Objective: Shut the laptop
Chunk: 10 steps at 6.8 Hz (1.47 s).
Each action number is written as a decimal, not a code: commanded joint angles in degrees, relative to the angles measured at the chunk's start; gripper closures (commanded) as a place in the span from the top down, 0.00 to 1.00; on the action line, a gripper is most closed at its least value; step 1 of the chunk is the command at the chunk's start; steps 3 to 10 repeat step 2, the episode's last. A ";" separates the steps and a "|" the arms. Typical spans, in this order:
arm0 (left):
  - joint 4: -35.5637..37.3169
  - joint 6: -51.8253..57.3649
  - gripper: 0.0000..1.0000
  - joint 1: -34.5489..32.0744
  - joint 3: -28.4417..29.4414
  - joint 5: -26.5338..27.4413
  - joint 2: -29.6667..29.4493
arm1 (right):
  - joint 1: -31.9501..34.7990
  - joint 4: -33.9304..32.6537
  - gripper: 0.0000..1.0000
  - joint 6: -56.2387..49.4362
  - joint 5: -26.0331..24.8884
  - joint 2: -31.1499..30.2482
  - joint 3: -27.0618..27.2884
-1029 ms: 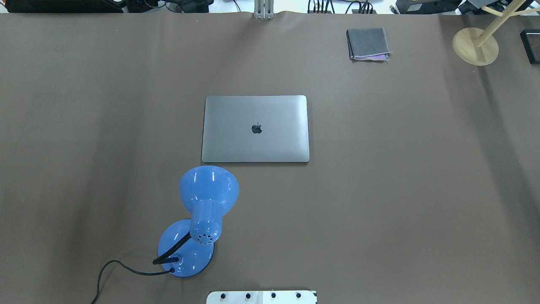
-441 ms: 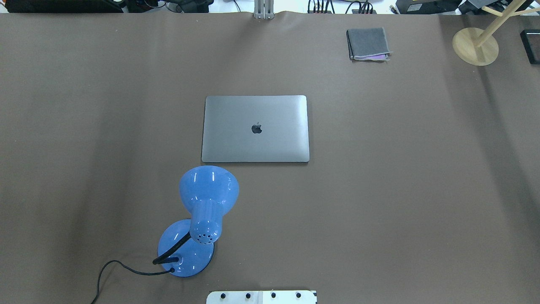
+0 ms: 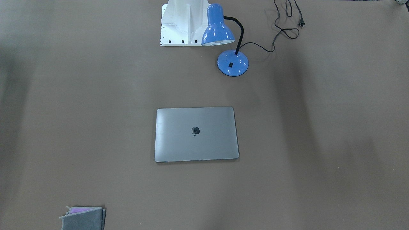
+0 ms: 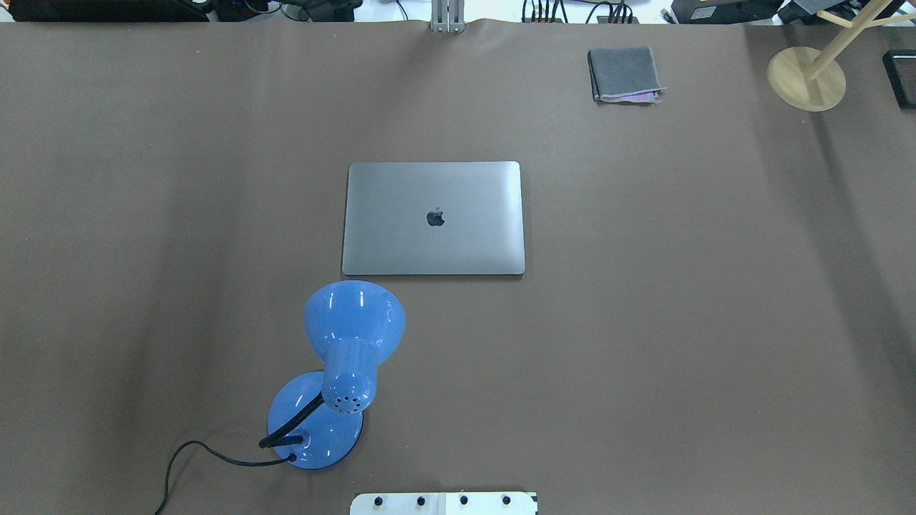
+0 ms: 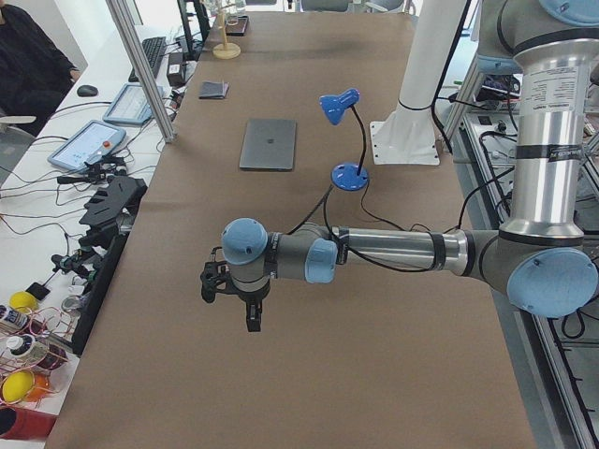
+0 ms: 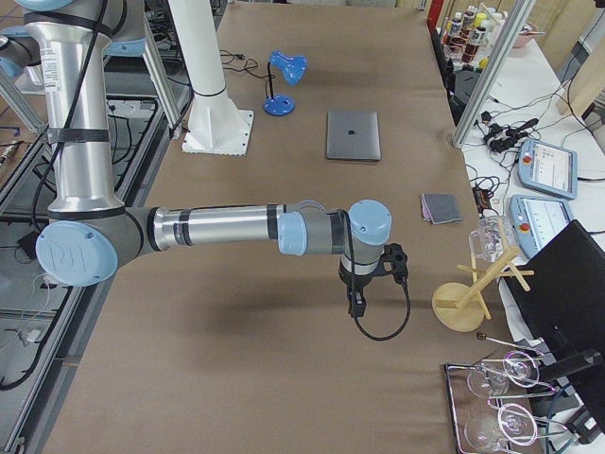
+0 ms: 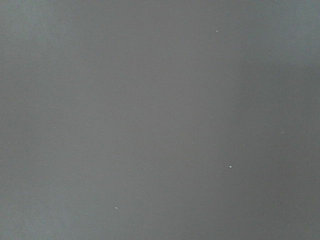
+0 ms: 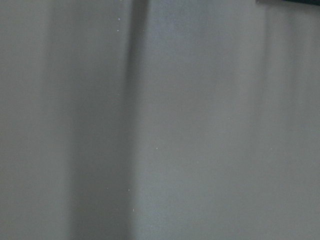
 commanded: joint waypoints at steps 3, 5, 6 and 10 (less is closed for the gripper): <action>0.00 0.09 0.98 -0.26 -0.12 0.01 -0.02 | 0.00 0.00 1.00 -0.01 -0.02 0.18 0.15; 0.00 0.09 0.98 -0.26 -0.12 0.01 -0.02 | 0.00 0.00 1.00 -0.01 -0.02 0.18 0.15; 0.00 0.09 0.98 -0.26 -0.12 0.01 -0.02 | 0.00 0.00 1.00 -0.01 -0.02 0.18 0.15; 0.00 0.09 0.98 -0.26 -0.12 0.01 -0.02 | 0.00 0.00 1.00 -0.01 -0.02 0.18 0.15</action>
